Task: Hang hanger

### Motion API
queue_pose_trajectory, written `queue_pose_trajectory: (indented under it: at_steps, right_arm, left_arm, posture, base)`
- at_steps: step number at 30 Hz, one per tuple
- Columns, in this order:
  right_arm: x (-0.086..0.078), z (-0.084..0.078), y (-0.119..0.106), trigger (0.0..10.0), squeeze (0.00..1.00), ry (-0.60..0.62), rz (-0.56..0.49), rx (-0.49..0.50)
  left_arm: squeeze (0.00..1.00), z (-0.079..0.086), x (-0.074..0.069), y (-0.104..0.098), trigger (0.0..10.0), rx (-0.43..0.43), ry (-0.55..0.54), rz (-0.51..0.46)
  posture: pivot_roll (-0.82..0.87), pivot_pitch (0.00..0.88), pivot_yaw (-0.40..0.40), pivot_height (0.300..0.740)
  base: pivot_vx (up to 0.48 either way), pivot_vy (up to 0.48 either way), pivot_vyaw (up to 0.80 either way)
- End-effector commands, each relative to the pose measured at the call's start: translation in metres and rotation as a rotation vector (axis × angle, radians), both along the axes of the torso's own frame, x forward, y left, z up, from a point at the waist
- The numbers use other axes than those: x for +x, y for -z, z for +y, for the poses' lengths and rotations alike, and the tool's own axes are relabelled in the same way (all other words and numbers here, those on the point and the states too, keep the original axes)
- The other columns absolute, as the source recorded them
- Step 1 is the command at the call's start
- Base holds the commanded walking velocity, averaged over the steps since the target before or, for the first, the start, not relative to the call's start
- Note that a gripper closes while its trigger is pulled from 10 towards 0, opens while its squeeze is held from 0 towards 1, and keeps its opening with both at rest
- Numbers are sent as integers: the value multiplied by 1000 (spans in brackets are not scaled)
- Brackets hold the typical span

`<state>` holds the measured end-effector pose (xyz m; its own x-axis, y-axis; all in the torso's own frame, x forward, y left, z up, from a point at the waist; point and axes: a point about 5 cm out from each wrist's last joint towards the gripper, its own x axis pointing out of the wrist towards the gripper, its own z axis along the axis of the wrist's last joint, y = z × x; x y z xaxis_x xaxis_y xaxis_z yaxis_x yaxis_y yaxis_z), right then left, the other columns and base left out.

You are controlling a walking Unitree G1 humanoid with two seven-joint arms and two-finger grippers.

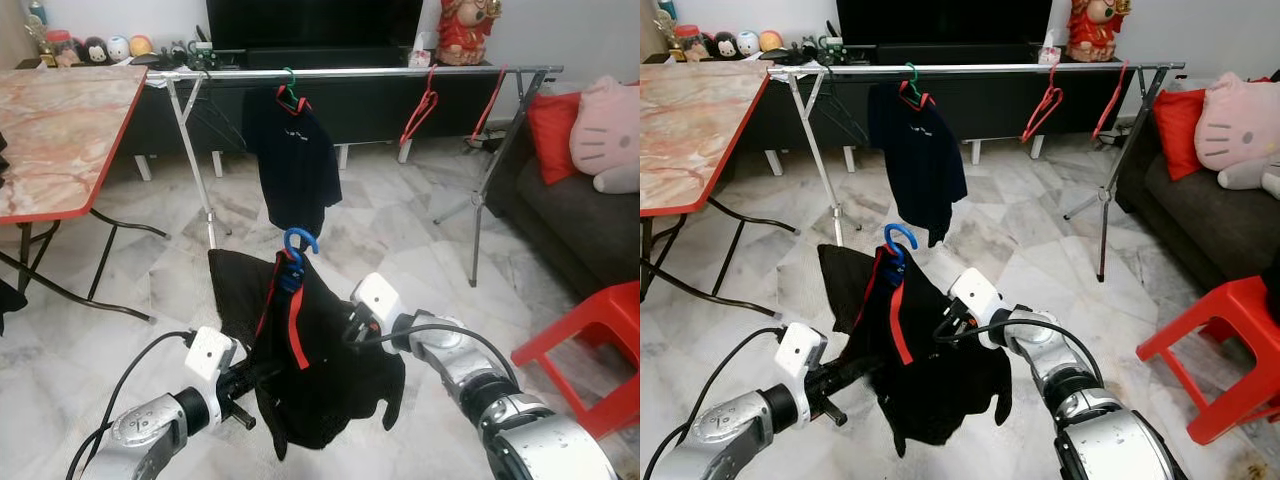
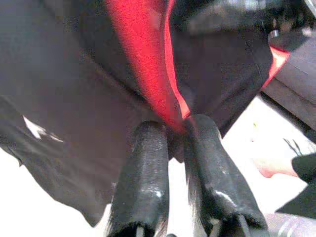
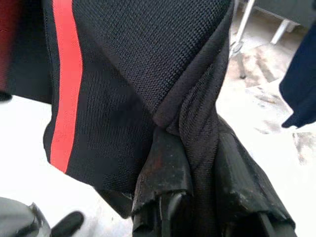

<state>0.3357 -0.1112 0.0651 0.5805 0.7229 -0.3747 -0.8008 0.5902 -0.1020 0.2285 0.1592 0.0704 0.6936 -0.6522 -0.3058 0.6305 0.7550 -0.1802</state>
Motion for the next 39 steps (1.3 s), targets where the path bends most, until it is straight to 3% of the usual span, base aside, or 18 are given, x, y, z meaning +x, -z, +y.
queue_pose_trajectory:
  at_steps: [1, 10, 14, 16, 18, 22, 26, 32, 36, 37, 38, 39]
  right_arm:
    - [9, 6, -18, 0, 0, -1, -66, 47]
    - [7, 10, -22, 0, 0, -90, -96, 54]
    - [0, -2, -17, 0, 0, -222, -101, -57]
    - [-1, -3, -17, 0, 0, -229, -100, -61]
    - [-7, -15, -15, 0, 0, -320, -87, -112]
    - [-7, -15, -15, 0, 0, -322, -87, -110]
    - [-28, -47, -8, 0, 0, -568, 71, -142]
    - [-36, -51, -2, 0, 0, -622, 146, -137]
    - [-42, -50, 5, 0, 0, -654, 173, -164]
    - [-42, -49, 5, 0, 0, -668, 173, -148]
    - [-42, -48, 5, 0, 0, -670, 172, -145]
    - [-42, -47, 4, 0, 0, -674, 171, -141]
  left_arm:
    - [1000, -3, -2, -3, 10000, 19, 35, -3]
    - [1000, 3, -1, -5, 10000, 61, 20, -18]
    - [1000, 21, 3, -11, 10000, 106, -72, -78]
    - [1000, 22, 3, -11, 10000, 108, -75, -80]
    - [1000, 31, 0, -24, 10000, 61, -88, -109]
    - [1000, 31, 0, -24, 10000, 62, -88, -110]
    - [1000, 46, -18, -58, 10000, 20, 43, -152]
    - [1000, 46, -20, -65, 10000, 50, 113, -151]
    - [1000, 36, -24, -71, 10000, 78, 214, -148]
    - [267, 36, -29, -62, 10000, 132, 255, -109]
    - [0, 36, -31, -59, 10000, 135, 267, -94]
    - [0, 36, -33, -56, 10000, 138, 284, -77]
  posture:
    - [-66, 0, -39, 740]
    - [-62, 0, -37, 740]
    - [-63, 0, -37, 740]
    - [-63, 0, -37, 740]
    - [-62, 0, -39, 740]
    - [-62, 0, -39, 740]
    - [-57, 0, -37, 740]
    - [-49, 0, -40, 740]
    - [-44, 0, -41, 740]
    - [-43, 0, -38, 740]
    - [-43, 0, -38, 740]
    - [-46, 0, -37, 740]
  base:
    - [0, 0, 0]
    - [0, 0, 0]
    - [0, 0, 0]
    - [0, 0, 0]
    - [0, 0, 0]
    - [0, 0, 0]
    - [0, 0, 0]
    - [0, 0, 0]
    - [0, 0, 0]
    - [0, 0, 0]
    - [0, 0, 0]
    - [0, 0, 0]
